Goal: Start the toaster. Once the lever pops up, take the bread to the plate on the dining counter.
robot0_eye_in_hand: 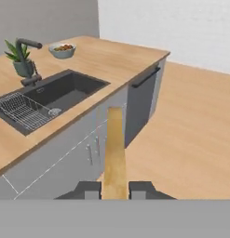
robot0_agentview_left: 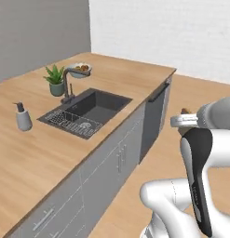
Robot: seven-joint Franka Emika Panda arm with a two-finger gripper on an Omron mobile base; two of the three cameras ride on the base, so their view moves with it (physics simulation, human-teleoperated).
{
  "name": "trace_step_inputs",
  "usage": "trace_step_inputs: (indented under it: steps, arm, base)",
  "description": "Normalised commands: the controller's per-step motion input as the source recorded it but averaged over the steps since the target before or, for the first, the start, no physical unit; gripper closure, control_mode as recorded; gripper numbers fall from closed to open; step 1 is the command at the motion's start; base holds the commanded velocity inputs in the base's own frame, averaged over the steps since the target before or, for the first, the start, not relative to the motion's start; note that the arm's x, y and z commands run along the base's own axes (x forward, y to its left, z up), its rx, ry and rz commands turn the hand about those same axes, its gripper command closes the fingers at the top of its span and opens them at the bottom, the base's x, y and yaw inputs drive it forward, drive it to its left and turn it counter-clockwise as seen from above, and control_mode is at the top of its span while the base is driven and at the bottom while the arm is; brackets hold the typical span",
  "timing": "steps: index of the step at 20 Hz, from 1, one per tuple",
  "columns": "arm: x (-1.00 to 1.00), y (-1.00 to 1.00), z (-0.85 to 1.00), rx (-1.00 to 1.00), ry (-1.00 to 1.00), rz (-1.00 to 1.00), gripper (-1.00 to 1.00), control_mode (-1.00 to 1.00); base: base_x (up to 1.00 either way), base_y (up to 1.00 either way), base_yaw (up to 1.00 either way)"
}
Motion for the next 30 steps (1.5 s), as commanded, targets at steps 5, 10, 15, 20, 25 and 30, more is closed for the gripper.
trace_step_inputs:
  steps: [5, 10, 15, 20, 25, 30]
  arm:
    - [0.0, 0.0, 0.0, 0.0, 0.0, 0.0, 1.0, 1.0]
    - [0.0, 0.0, 0.0, 0.0, 0.0, 0.0, 1.0, 1.0]
    - [0.0, 0.0, 0.0, 0.0, 0.0, 0.0, 1.0, 1.0]
    - [0.0, 0.0, 0.0, 0.0, 0.0, 0.0, 1.0, 1.0]
    - [0.0, 0.0, 0.0, 0.0, 0.0, 0.0, 1.0, 1.0]
    - [0.0, 0.0, 0.0, 0.0, 0.0, 0.0, 1.0, 1.0]
  base:
    - [-0.19, 0.0, 1.0]
    - [-0.22, 0.22, 0.98]
    - [-0.28, 0.96, 0.53]
    - [-0.11, 1.0, 0.17]
    - [-0.01, 1.0, 0.02]
    - [0.03, 1.0, 0.0]
